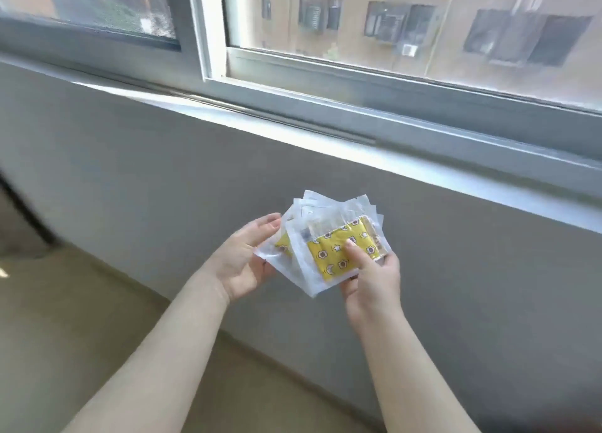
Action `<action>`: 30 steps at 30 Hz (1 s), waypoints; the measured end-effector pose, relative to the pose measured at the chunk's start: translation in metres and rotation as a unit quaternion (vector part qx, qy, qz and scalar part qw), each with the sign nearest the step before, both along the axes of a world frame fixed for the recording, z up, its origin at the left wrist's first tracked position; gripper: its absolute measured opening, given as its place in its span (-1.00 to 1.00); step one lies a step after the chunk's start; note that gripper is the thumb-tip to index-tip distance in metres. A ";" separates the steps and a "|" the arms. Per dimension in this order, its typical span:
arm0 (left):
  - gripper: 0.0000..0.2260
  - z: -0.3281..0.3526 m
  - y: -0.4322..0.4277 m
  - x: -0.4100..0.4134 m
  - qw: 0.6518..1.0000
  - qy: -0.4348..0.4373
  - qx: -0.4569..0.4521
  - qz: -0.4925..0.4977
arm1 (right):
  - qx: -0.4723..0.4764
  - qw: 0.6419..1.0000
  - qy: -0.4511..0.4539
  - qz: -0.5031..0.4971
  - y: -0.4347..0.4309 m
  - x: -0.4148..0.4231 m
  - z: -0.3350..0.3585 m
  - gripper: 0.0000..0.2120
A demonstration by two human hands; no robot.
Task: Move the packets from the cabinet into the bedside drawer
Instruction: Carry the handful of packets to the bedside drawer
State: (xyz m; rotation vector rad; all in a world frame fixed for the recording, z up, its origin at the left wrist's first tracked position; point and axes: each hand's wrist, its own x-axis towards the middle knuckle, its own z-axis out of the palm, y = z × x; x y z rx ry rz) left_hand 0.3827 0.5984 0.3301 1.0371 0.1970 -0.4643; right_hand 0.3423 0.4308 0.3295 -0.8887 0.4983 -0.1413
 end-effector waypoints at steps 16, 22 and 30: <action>-0.67 0.042 0.305 0.026 0.916 -0.066 -0.040 0.393 | -0.093 0.916 -0.085 0.380 0.365 0.114 0.036 -0.89; -0.77 0.056 0.392 0.064 0.861 -0.110 -0.009 0.497 | -0.093 0.868 -0.111 0.475 0.471 0.183 0.049 -0.88; -0.71 0.043 0.536 0.039 0.728 -0.054 -0.034 0.683 | -0.039 0.796 -0.098 0.596 0.645 0.196 0.045 -0.73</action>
